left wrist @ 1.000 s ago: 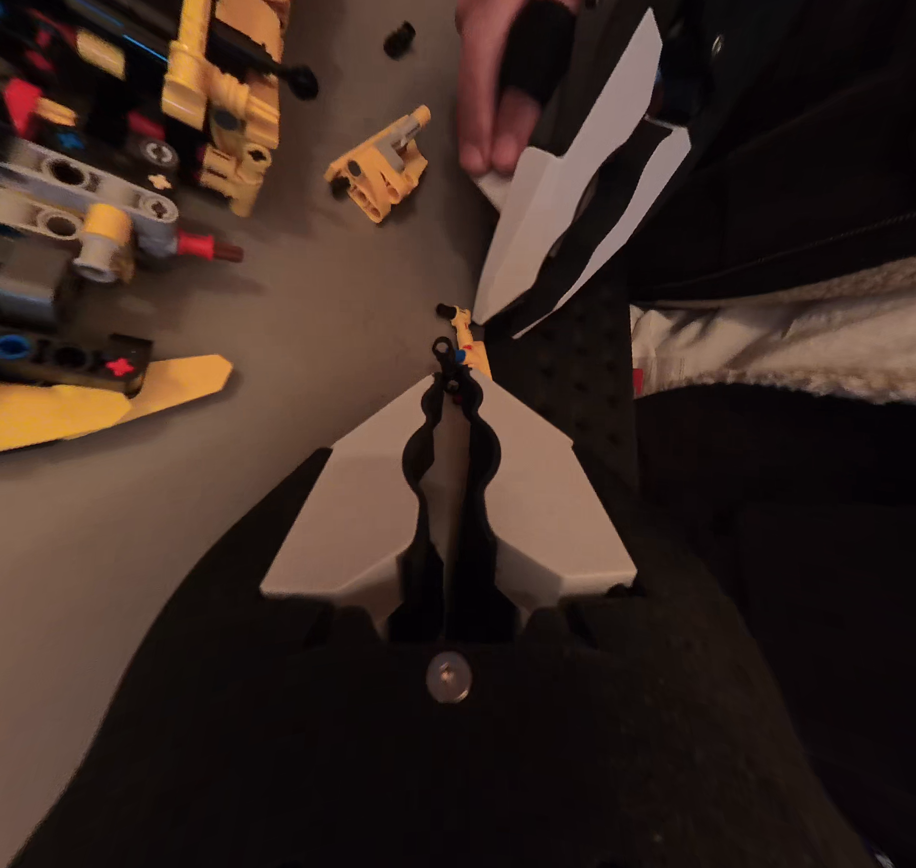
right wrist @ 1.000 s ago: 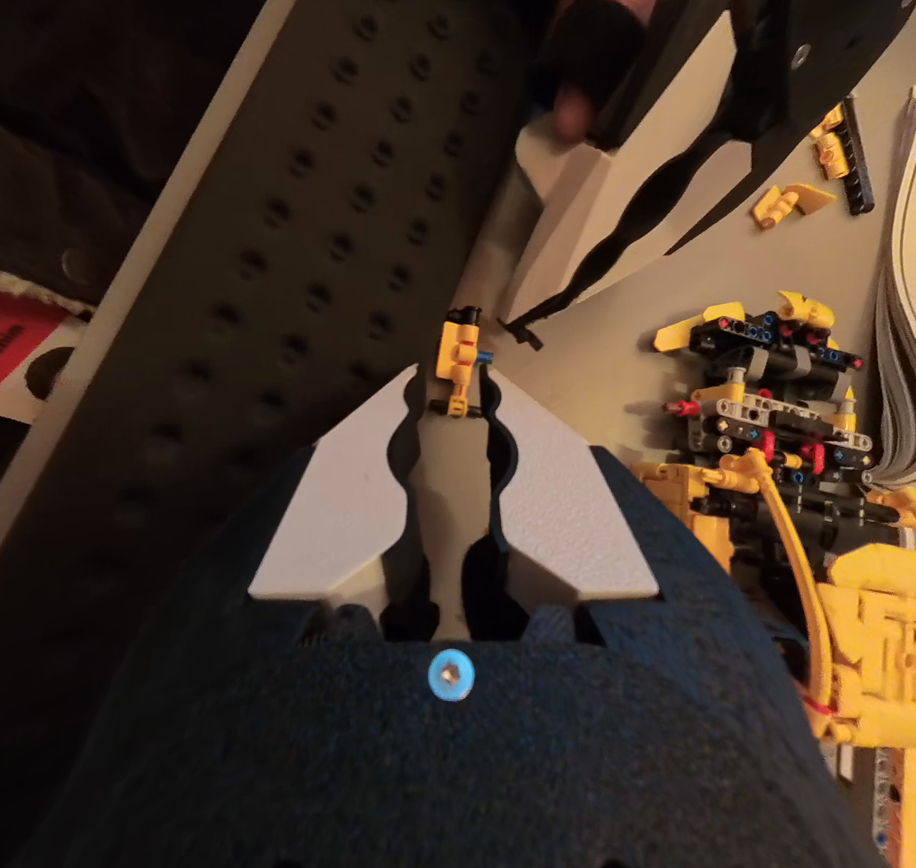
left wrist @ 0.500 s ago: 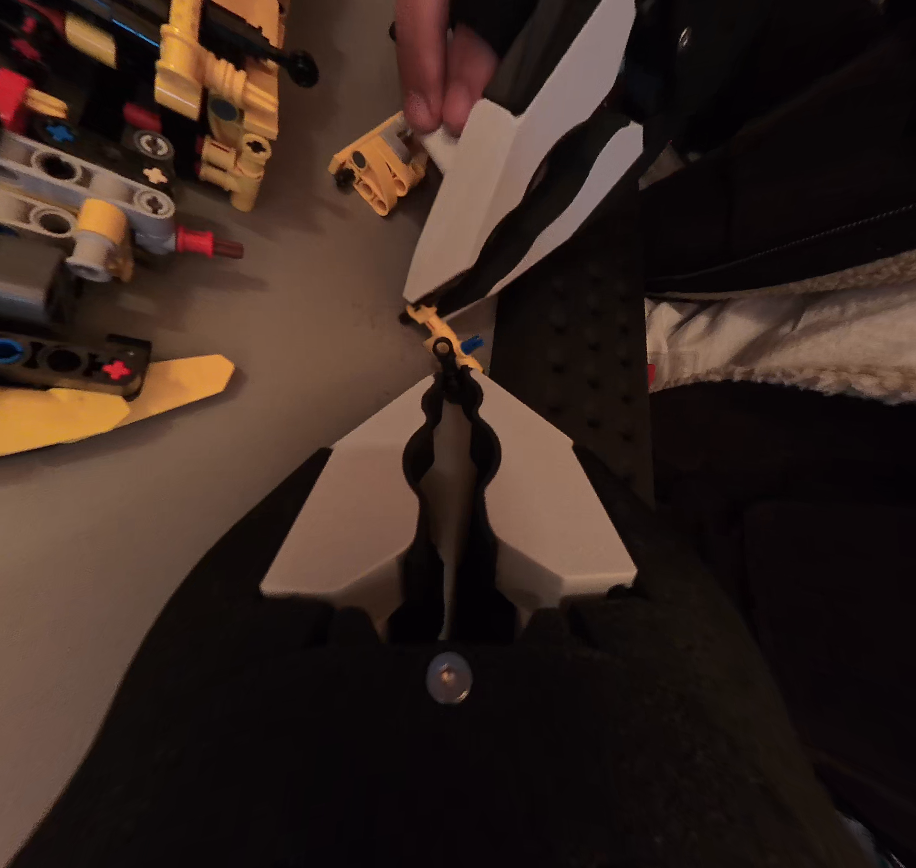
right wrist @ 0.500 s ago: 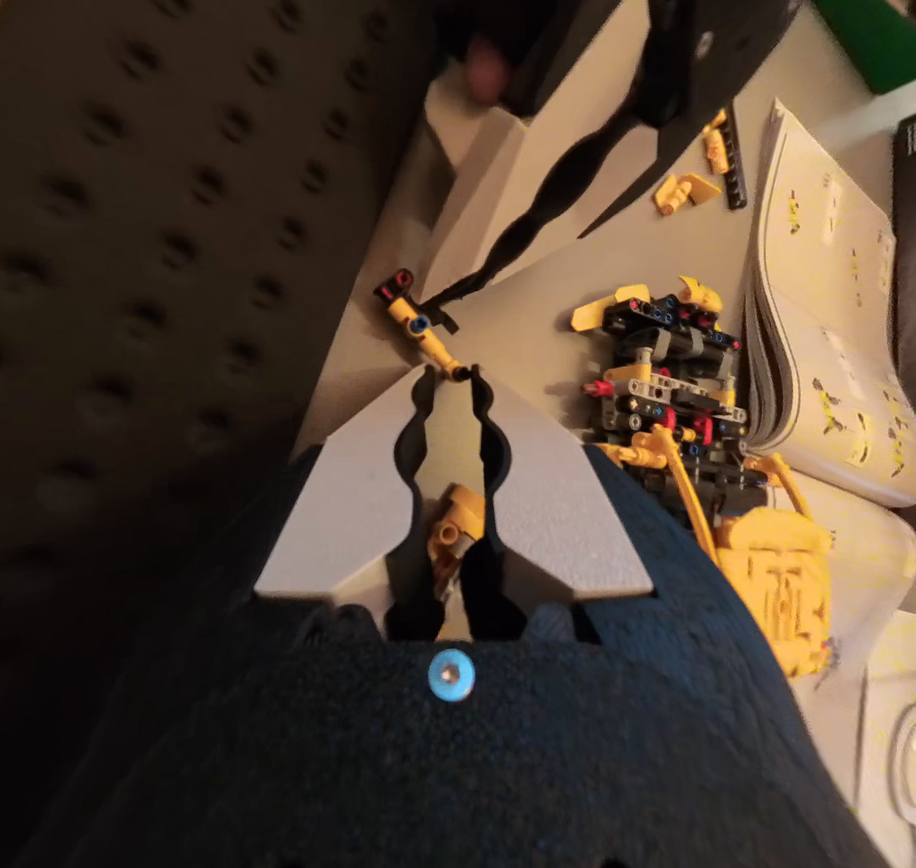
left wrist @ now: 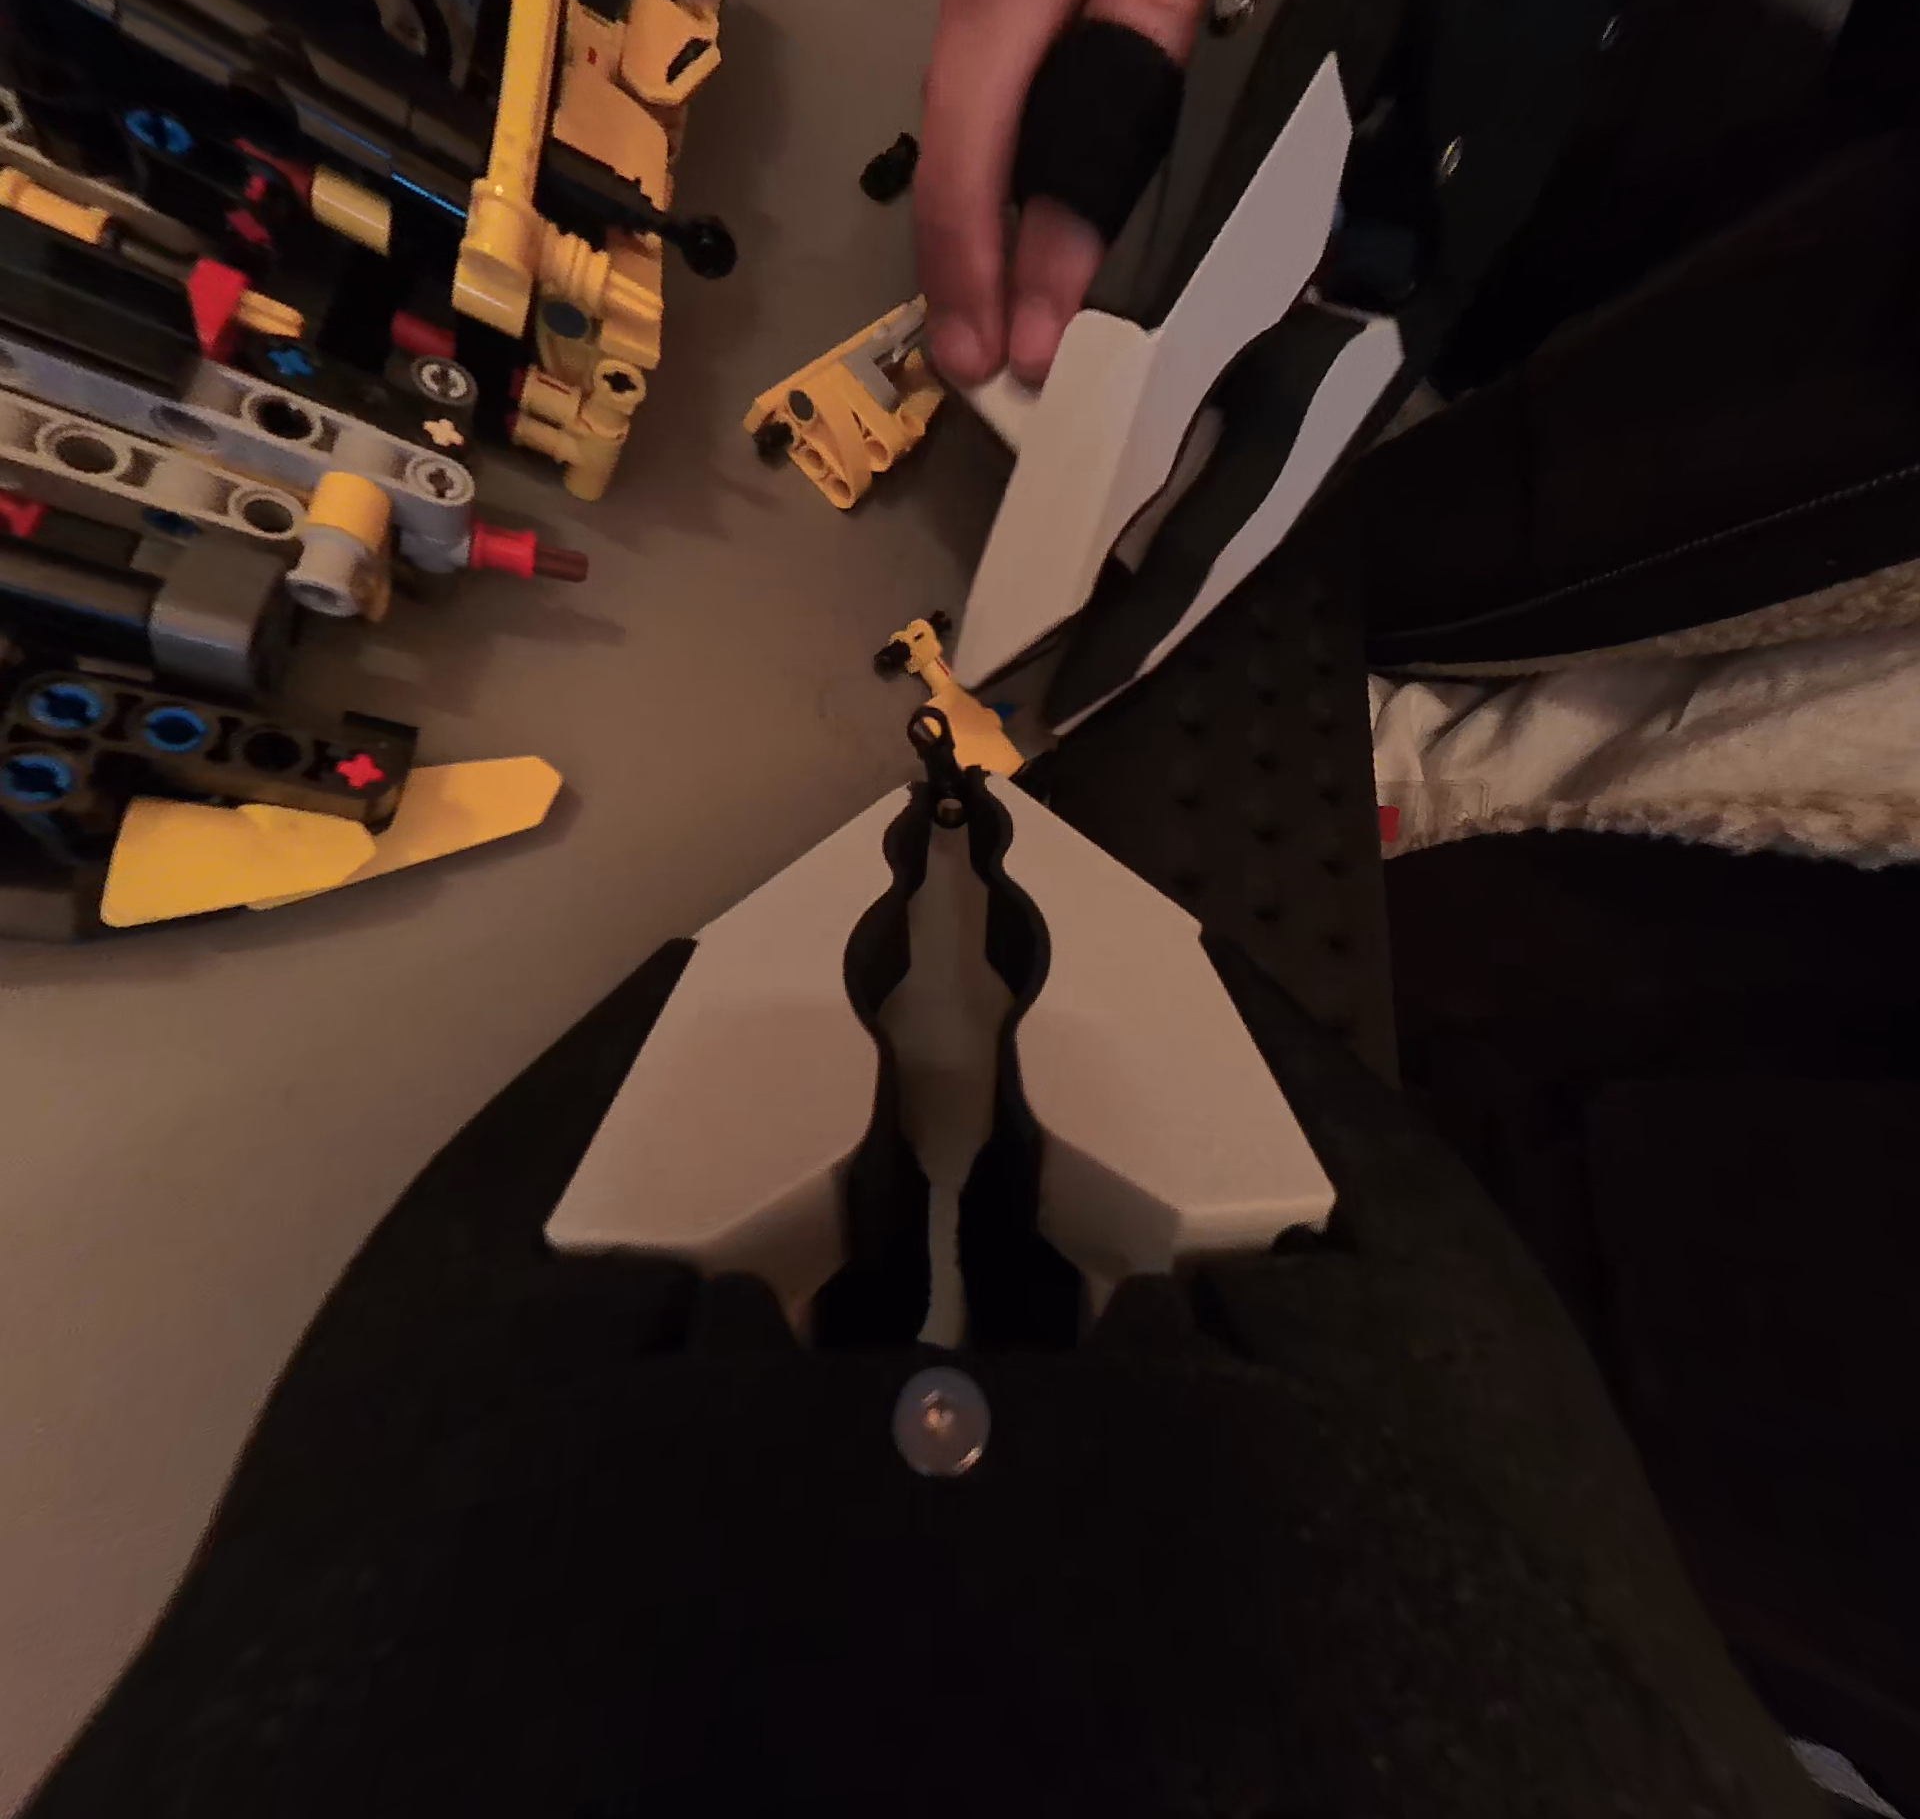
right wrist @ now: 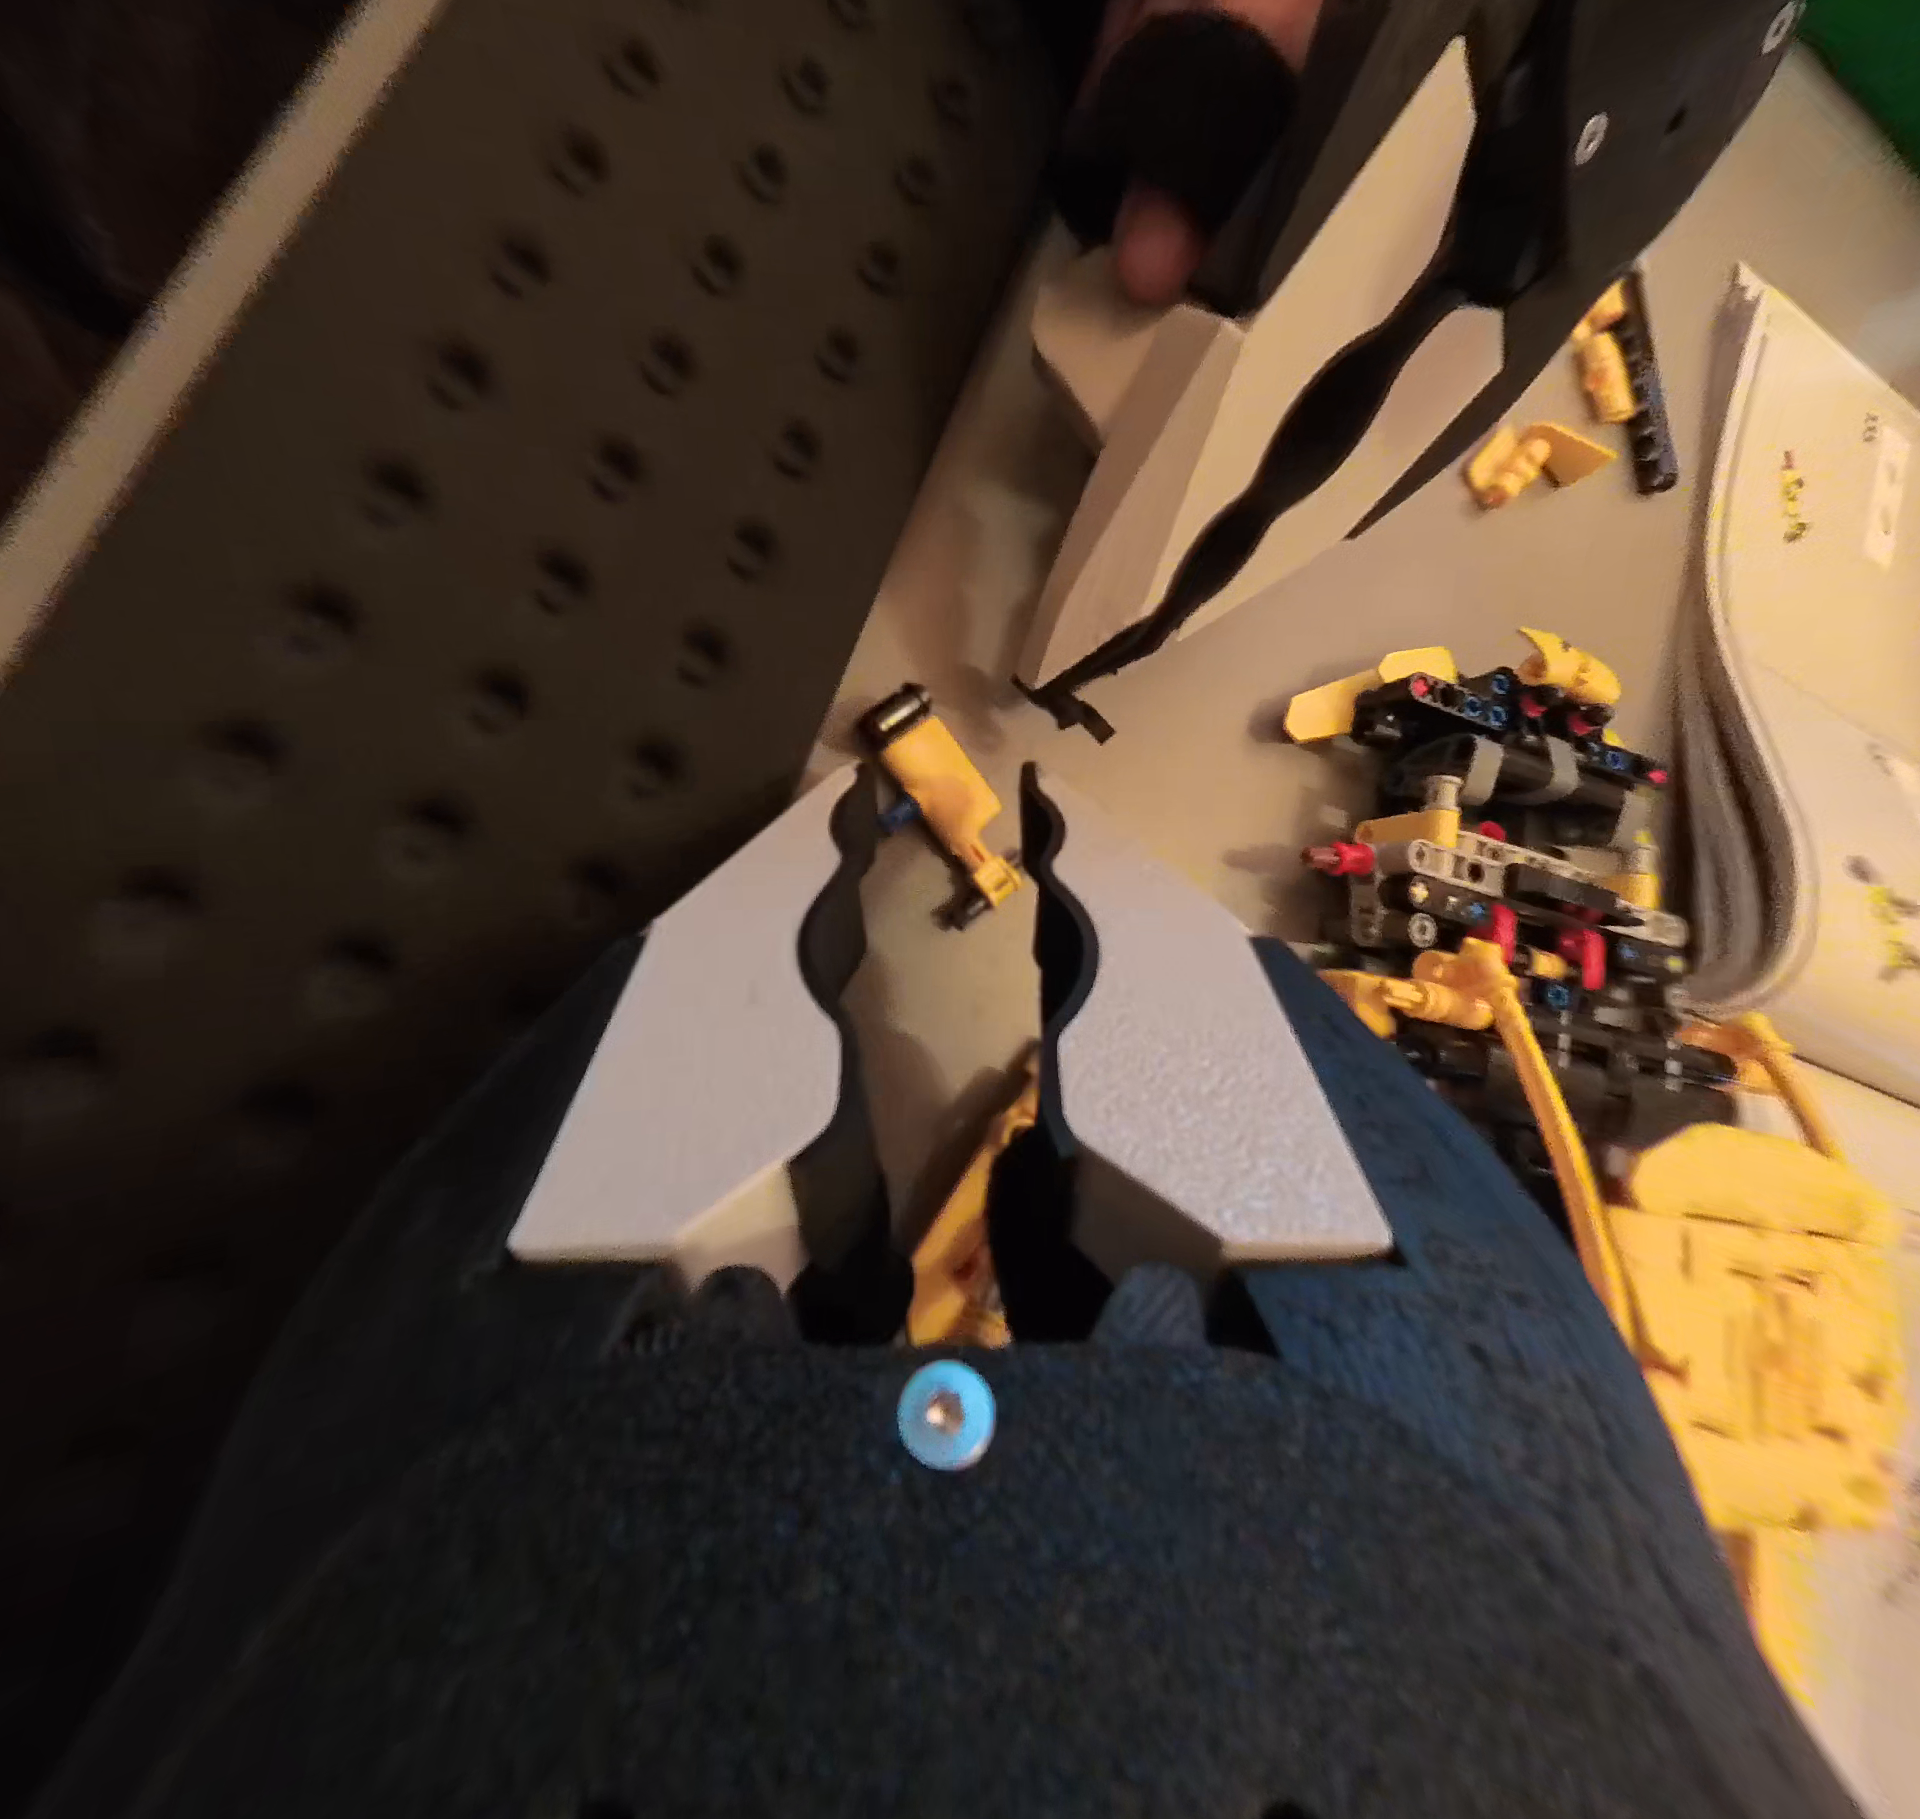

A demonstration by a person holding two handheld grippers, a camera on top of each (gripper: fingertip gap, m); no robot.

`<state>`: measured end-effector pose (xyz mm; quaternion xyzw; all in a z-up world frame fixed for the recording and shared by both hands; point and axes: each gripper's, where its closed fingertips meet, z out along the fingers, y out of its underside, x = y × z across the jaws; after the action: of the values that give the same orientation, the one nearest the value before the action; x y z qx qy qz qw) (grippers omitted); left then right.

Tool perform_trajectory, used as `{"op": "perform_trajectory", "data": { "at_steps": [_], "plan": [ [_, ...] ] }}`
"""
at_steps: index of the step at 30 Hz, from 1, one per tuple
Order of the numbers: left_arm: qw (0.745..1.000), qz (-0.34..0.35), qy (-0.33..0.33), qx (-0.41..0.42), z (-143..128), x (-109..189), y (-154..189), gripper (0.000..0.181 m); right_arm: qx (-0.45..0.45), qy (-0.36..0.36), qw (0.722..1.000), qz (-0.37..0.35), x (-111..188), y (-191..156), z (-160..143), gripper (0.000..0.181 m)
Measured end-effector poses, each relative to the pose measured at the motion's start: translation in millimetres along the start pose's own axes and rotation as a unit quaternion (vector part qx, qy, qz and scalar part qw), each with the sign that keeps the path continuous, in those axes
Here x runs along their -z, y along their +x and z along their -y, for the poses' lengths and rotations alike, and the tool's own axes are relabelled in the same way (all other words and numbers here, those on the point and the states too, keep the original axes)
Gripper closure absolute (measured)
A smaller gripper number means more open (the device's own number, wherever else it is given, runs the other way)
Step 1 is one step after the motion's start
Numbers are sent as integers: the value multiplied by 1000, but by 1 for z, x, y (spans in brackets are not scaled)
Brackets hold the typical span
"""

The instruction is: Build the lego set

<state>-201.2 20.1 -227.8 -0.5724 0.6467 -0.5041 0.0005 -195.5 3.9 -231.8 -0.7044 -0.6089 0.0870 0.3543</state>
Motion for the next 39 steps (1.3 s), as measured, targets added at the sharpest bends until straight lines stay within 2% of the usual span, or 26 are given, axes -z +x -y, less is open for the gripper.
{"op": "perform_trajectory", "data": {
  "at_steps": [3, 6, 9, 11, 13, 16, 19, 21, 24, 28, 31, 35, 39],
  "plan": [
    [1000, 3, 5, 1, 1, 1, -1, 175, -52, 1, 997, 48, 6, 3, 0, 155],
    [1000, 2, 19, 8, 4, 5, -3, 175, -61, -22, 994, 88, 7, 12, -1, 153],
    [999, 11, 31, 10, 5, 11, -6, 175, -69, -49, 984, 154, -1, 7, -1, 152],
    [999, 17, 43, 11, 7, 17, -8, 175, -62, -87, 979, 174, -6, 3, -8, 148],
    [998, 20, 55, 14, 10, 21, -9, 175, -53, -96, 978, 179, -11, -1, -9, 148],
    [998, 17, 62, 16, 11, 23, -8, 175, 2, -109, 983, 146, -13, -2, -9, 161],
    [997, 15, 67, 22, 12, 23, -9, 175, 18, -111, 989, 96, -12, 5, -7, 161],
    [995, 12, 90, 33, 19, 28, -9, 175, 4, -69, 997, 45, -7, 18, 3, 161],
    [980, -41, 182, 65, 45, 47, 3, 175, -32, 22, 994, -105, 14, 63, 23, 162],
    [925, -131, 348, 80, 88, 92, 27, 175, -121, 208, 936, -257, 60, 108, 64, 163],
    [893, -151, 418, 74, 105, 111, 36, 175, -136, 251, 900, -330, 87, 124, 76, 163],
    [865, -192, 454, 89, 114, 110, 48, 175, -183, 320, 868, -333, 98, 129, 89, 163],
    [858, -188, 470, 85, 119, 104, 53, 175, -200, 350, 847, -346, 107, 132, 91, 164]
  ]
}}
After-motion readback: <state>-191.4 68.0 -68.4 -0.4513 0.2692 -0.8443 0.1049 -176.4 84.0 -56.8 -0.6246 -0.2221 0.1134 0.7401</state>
